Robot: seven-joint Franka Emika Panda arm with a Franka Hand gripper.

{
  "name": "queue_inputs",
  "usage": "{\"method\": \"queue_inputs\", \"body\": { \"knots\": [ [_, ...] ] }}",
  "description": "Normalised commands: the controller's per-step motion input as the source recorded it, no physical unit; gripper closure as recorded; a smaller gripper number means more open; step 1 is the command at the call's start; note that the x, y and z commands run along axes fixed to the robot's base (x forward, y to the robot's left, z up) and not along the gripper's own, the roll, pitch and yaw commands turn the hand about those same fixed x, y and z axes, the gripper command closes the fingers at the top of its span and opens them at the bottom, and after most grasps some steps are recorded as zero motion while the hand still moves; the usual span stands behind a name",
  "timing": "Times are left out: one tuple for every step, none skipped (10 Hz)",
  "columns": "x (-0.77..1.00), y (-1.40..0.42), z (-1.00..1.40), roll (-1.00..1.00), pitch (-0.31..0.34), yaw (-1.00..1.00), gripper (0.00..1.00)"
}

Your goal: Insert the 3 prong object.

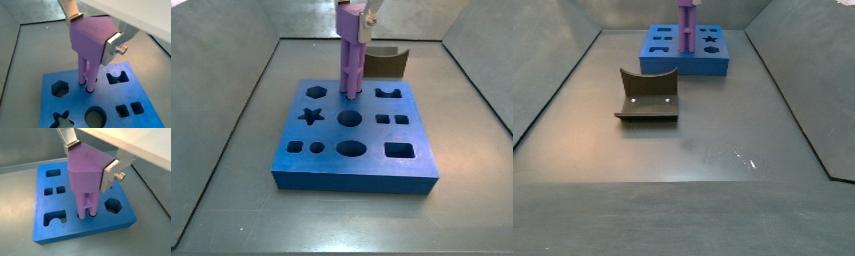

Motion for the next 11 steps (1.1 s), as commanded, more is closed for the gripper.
{"method": "queue_inputs", "body": {
  "knots": [
    [0.00,0.00,-0.29,0.00,-0.057,-0.33,1.00],
    [0.00,0.00,-0.26,0.05,0.000,-0.54,1.00],
    [0.00,0.00,-0.31,0.02,-0.026,-0.55,1.00],
    [0.00,0.00,-0.37,0.00,-0.057,-0.53,1.00],
    [-0.03,0.00,-0.44,0.00,-0.129,-0.33,1.00],
    [-0.13,0.00,-0.39,0.00,-0.131,-0.07,1.00],
    [-0.15,0.00,-0.32,0.00,-0.166,0.00,1.00],
    [-0.19,-0.03,-0.30,0.00,-0.196,0.01,1.00],
    [-0.17,-0.05,-0.33,0.01,-0.214,0.07,1.00],
    [-0.11,-0.04,-0.40,0.04,-0.206,0.10,1.00],
    [-0.06,0.00,-0.46,0.00,-0.181,0.05,1.00]
  ]
}}
